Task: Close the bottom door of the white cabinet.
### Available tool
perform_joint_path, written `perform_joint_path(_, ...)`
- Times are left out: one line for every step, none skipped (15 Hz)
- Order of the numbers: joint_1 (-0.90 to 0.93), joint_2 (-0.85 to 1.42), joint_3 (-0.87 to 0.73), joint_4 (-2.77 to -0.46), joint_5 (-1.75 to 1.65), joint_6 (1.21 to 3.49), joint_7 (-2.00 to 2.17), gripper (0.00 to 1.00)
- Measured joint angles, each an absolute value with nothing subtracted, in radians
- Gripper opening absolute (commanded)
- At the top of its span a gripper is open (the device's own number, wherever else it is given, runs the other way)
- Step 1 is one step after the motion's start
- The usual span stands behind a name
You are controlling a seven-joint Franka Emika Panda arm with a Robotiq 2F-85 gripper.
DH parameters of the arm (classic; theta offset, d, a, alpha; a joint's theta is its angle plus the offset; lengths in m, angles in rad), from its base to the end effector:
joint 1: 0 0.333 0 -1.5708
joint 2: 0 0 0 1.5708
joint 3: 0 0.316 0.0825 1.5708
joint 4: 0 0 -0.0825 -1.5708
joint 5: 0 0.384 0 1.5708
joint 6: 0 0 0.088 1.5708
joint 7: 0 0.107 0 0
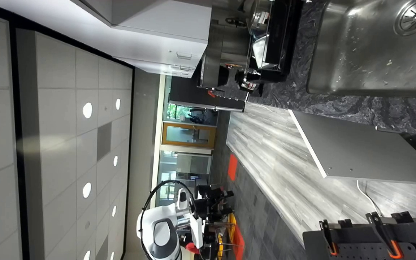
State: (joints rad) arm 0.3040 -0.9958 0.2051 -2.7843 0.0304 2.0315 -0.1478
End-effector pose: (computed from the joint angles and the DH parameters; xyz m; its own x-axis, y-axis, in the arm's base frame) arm 0.2494 0.1409 0.4837 0.8114 0.5468 0.2065 0.5195 -0.8366 0.1740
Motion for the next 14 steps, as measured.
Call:
perform_joint_path(0.313,-0.977,0.225,-2.784,0.03,2.062,-0.145,1.0)
perform_joint_path(0.317,-0.953,0.246,-2.784,0.029,2.1,-0.139,1.0)
perform_joint_path(0.318,-0.924,0.268,-2.784,0.025,2.142,-0.129,1.0)
perform_joint_path(0.318,-0.891,0.29,-2.784,0.019,2.185,-0.119,1.0)
perform_joint_path(0.318,-0.857,0.312,-2.783,0.005,2.224,-0.104,1.0)
perform_joint_path(0.318,-0.827,0.328,-2.782,-0.004,2.248,-0.088,1.0)
perform_joint_path(0.318,-0.805,0.336,-2.78,-0.009,2.26,-0.083,1.0)
perform_joint_path(0.318,-0.791,0.337,-2.776,-0.014,2.264,-0.078,1.0)
perform_joint_path(0.318,-0.785,0.337,-2.772,-0.016,2.264,-0.077,1.0)
perform_joint_path(0.317,-0.784,0.337,-2.771,-0.016,2.264,-0.077,1.0)
perform_joint_path(0.317,-0.784,0.337,-2.77,-0.016,2.264,-0.077,1.0)
perform_joint_path(0.317,-0.784,0.337,-2.77,-0.016,2.264,-0.077,1.0)
perform_joint_path(0.317,-0.784,0.337,-2.77,-0.016,2.264,-0.077,1.0)
perform_joint_path(0.319,-0.784,0.336,-2.77,-0.017,2.264,-0.077,1.0)
